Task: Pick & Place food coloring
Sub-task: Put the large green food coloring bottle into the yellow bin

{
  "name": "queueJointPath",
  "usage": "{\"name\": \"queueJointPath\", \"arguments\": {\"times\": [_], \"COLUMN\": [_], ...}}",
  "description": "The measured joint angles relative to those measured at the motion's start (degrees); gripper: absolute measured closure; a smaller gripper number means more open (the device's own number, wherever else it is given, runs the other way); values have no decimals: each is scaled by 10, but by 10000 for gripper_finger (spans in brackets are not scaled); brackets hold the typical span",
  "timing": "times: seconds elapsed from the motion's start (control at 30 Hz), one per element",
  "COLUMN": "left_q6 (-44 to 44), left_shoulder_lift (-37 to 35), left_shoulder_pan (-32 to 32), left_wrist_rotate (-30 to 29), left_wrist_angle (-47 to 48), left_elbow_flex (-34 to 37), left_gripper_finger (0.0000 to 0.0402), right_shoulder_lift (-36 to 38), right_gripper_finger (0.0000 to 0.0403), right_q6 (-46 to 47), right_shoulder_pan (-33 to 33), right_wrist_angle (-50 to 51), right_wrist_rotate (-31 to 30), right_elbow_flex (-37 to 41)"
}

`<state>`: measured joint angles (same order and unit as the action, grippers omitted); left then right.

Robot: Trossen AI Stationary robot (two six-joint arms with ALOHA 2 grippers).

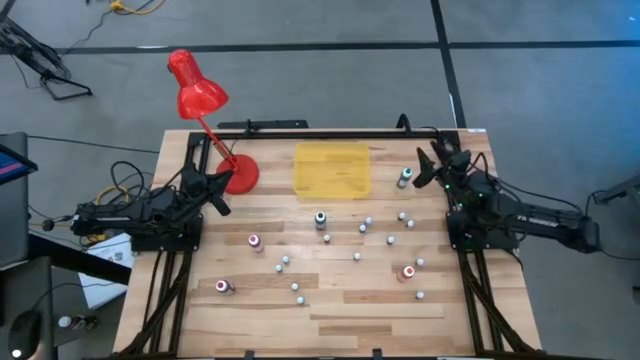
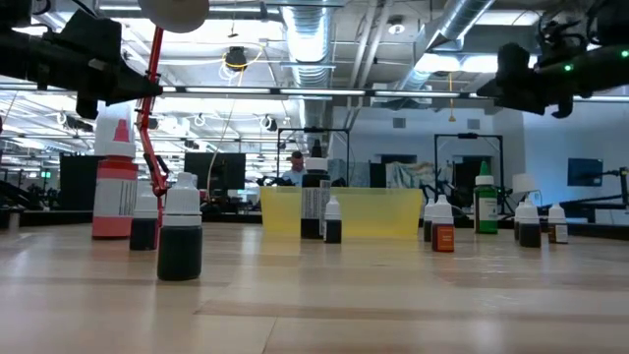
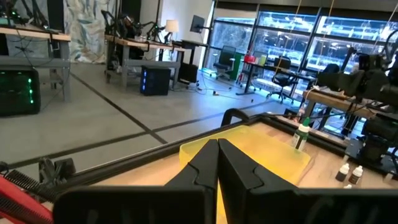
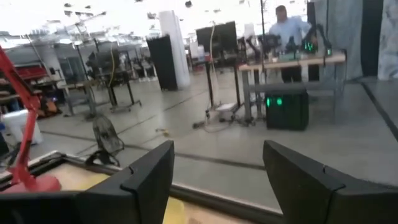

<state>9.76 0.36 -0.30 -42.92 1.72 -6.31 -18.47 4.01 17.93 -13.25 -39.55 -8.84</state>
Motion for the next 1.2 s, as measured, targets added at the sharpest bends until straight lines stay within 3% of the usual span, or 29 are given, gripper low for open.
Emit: {"name": "queueJointPath", "arguments": {"times": [0.33,0.47,0.63,0.9,1.2], "left_q6": [-26,-3,-10,-4,-6], "left_shoulder_lift": [0,0,0,0,0], "left_shoulder_pan": [0,0,0,0,0], "left_wrist_rotate": [0,3,5,5,4], "left_wrist_angle": [0,7,7,23,52], "left_elbow_flex": [0,0,0,0,0], "left_gripper_finger": [401,401,401,401,401], "right_shoulder_lift": [-118,-156,-181,-233,-346], "right_gripper_finger": [175,179,177,163,163], "right_q6": [195,280,259,245,240], "right_shoulder_pan": [39,72,98,113,115], "right_wrist_angle": [328,436,448,481,473], "right_wrist_rotate": [16,99,226,250,263], "right_elbow_flex": [-153,-210,-237,-255,-255]}}
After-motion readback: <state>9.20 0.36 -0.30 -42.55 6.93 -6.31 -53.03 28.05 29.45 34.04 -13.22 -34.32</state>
